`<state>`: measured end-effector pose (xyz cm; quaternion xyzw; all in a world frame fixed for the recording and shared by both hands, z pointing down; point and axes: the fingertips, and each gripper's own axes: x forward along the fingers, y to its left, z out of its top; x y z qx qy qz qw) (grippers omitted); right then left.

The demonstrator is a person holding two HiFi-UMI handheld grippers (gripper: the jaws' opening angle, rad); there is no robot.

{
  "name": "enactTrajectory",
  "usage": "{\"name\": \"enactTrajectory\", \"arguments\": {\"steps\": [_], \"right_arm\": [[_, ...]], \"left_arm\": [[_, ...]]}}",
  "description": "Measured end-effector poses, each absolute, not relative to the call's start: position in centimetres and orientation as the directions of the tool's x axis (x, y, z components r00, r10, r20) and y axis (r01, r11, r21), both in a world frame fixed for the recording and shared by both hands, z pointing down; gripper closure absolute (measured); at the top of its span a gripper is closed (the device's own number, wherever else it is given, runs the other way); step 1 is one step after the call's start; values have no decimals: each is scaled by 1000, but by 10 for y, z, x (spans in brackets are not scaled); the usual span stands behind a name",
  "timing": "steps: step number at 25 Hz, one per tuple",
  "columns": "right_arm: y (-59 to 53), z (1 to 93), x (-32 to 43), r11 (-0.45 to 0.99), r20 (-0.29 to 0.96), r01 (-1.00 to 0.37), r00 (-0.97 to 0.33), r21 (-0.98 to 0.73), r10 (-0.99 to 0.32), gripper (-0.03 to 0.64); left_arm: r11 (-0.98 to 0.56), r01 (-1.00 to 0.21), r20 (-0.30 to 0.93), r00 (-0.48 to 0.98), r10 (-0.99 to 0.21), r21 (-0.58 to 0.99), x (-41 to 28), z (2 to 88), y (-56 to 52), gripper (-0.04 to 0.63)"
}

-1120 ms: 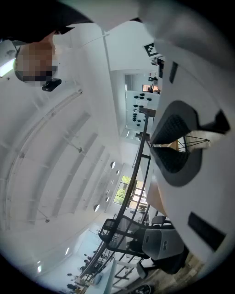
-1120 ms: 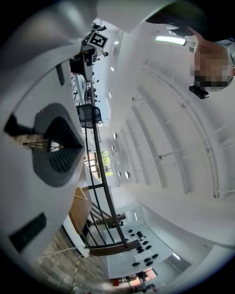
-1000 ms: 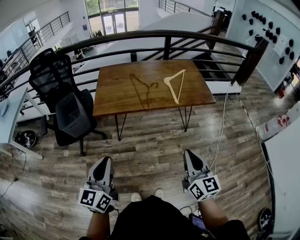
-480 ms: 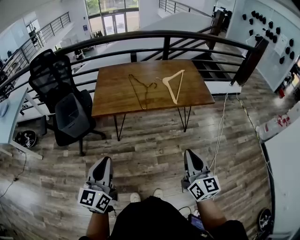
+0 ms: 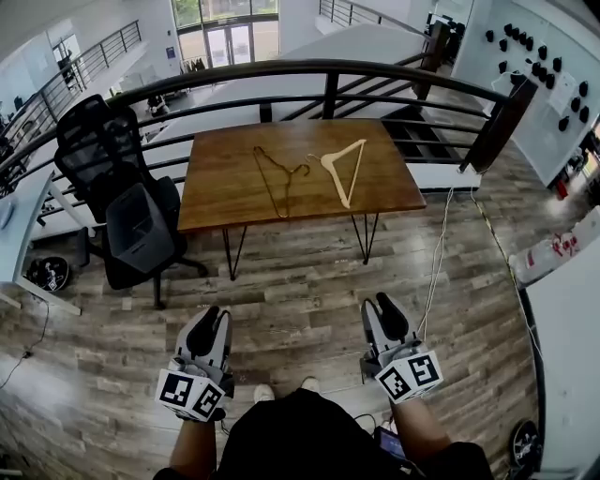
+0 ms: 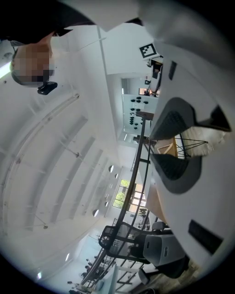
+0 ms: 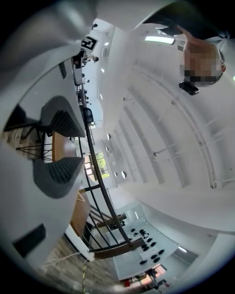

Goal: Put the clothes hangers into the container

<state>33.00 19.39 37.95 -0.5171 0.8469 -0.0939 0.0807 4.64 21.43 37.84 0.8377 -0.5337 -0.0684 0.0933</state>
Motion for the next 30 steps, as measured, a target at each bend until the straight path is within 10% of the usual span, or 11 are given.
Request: {"name": "enactTrajectory", "arguments": {"steps": [3, 8, 30], "right_arm": [[193, 381, 336, 461, -40, -855, -466, -240, -884, 390], [186, 379, 349, 463, -48, -855, -466, -232, -884, 311], [166, 413, 412, 413, 27, -871, -435, -267, -900, 319]], "left_arm": [[-398, -889, -7, 407, -913, 227, 53, 379, 210, 348], [-382, -903, -5, 389, -921, 197, 69, 378, 204, 283], [-325, -918, 40, 342, -939, 229, 98, 395, 184, 262]]}}
